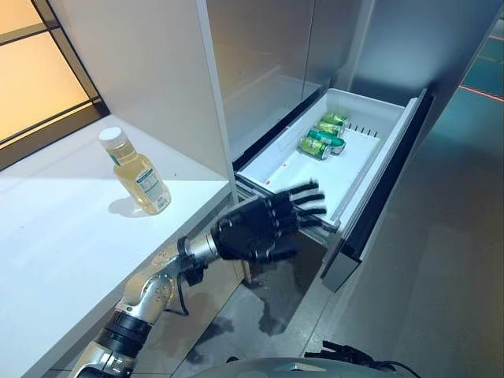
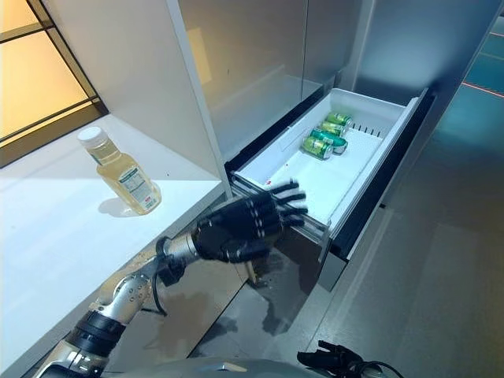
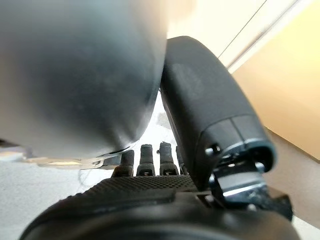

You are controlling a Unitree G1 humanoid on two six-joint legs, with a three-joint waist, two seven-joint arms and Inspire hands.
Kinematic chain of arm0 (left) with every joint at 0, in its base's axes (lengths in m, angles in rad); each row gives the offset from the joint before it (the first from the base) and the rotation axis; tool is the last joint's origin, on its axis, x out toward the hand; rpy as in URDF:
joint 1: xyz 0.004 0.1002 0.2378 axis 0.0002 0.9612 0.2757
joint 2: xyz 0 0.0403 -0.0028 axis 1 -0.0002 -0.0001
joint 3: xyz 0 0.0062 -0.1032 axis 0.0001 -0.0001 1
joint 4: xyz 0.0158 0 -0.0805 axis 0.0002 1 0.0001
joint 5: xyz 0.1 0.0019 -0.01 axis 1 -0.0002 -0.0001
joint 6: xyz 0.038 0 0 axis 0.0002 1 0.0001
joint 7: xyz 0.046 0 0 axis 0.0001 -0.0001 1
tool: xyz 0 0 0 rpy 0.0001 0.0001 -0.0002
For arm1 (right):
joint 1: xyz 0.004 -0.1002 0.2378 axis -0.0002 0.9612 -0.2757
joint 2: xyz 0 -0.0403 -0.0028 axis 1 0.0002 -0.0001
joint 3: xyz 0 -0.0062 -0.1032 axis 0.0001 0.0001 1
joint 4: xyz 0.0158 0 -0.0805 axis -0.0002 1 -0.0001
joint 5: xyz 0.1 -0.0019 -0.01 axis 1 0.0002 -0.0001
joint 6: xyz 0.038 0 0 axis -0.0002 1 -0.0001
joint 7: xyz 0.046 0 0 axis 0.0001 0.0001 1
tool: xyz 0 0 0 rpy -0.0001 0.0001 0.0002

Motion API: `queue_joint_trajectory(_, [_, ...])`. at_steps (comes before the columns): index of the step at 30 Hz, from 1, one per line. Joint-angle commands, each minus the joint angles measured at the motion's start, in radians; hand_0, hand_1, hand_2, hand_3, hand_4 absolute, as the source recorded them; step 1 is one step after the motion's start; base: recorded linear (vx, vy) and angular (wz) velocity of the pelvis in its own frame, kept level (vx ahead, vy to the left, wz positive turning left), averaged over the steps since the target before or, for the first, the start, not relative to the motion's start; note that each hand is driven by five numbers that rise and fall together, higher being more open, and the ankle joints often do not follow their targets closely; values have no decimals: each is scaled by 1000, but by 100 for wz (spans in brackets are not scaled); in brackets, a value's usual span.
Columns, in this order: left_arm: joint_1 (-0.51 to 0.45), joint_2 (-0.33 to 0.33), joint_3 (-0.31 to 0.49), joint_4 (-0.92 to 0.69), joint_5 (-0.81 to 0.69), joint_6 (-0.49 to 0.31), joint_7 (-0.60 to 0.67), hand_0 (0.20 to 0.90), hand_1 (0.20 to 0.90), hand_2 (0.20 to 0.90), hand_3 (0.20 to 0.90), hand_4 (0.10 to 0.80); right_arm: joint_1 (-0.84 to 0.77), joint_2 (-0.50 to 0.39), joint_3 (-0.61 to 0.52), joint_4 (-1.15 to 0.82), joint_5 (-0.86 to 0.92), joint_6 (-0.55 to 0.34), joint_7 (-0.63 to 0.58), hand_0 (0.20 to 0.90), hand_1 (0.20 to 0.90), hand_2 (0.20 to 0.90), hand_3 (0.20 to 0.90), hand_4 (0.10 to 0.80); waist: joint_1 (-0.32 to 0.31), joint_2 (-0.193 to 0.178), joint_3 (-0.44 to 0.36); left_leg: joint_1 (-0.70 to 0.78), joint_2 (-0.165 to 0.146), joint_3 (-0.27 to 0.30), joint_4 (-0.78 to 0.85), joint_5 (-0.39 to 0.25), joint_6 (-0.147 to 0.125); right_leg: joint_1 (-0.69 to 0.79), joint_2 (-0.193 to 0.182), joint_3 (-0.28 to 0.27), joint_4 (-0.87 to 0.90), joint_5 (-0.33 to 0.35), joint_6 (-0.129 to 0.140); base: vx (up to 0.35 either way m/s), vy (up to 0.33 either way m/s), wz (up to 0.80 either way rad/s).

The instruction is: Put drinks into fridge and close the fridge

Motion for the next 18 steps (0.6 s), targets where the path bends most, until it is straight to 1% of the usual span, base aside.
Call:
queue_joint_trajectory(1, [-146,-43,118,-81,-150,-271,47,900,900,900,900,800,-5,19,28,60,-16,-39,-1,900,900,900,900,800,14,18,-27,35,-54,-11,6,-147,54,-64,50,-20,69,-28,21,46,-13,2])
queue_joint_trajectory(2, [-162,-33,129,-103,-129,-358,89,900,900,900,900,800,2,24,33,62,-15,-45,-6,900,900,900,900,800,13,17,-31,38,-54,-13,6,-149,54,-60,50,-21,67,-29,21,33,-9,3])
queue_joint_trajectory(3, [-175,-24,142,-123,-105,-420,138,900,900,900,900,800,8,28,37,61,-15,-47,-10,900,900,900,900,800,12,16,-34,40,-55,-15,6,-149,53,-57,51,-22,65,-31,20,36,-10,3])
queue_joint_trajectory(4, [-200,-4,166,-136,-49,-534,230,900,900,900,900,800,19,33,45,63,-14,-56,-13,900,900,900,900,800,10,14,-39,41,-56,-17,6,-151,54,-54,52,-24,64,-33,19,0,0,0])
queue_joint_trajectory(6, [-219,13,190,-149,3,-613,317,900,900,900,900,800,27,37,52,65,-10,-62,-16,900,900,900,900,800,10,12,-42,44,-56,-19,6,-151,54,-51,53,-27,63,-35,18,21,-7,4])
queue_joint_trajectory(8, [-247,38,238,-160,145,-724,488,900,900,900,900,800,36,41,64,68,-4,-67,-18,900,900,900,900,800,11,8,-50,43,-57,-21,6,-151,52,-49,55,-29,61,-40,15,17,-11,6])
queue_joint_trajectory(9, [-251,44,247,-165,193,-744,541,900,900,900,900,800,36,42,66,67,-3,-66,-19,900,900,900,900,800,12,7,-52,43,-57,-22,6,-150,52,-49,56,-30,61,-41,14,9,-13,6])
queue_joint_trajectory(10, [-256,54,265,-168,281,-774,636,900,900,900,900,800,37,43,69,66,0,-65,-20,900,900,900,900,800,13,5,-54,43,-57,-23,6,-150,51,-48,57,-31,61,-43,12,5,-10,6])
queue_joint_trajectory(11, [-257,55,270,-173,315,-778,671,900,900,900,900,800,36,44,70,66,1,-64,-20,900,900,900,900,800,14,4,-54,42,-57,-24,6,-149,50,-48,57,-32,62,-44,11,2,-11,6])
queue_joint_trajectory(12, [-259,59,290,-172,417,-786,761,900,900,900,900,800,36,47,73,66,3,-63,-23,900,900,900,900,800,17,2,-55,42,-56,-24,6,-149,50,-48,58,-34,63,-46,9,0,-8,8])
queue_joint_trajectory(14, [-262,60,299,-176,473,-775,820,900,900,900,900,800,34,50,74,68,5,-62,-25,900,900,900,900,800,19,0,-55,42,-55,-26,6,-147,49,-47,59,-35,65,-48,7,-1,-7,6])
queue_joint_trajectory(18, [-263,82,317,-167,590,-726,969,900,900,900,900,800,25,50,79,66,12,-55,-27,900,900,900,900,800,27,-3,-56,39,-55,-31,6,-145,48,-48,61,-38,68,-53,2,0,0,0])
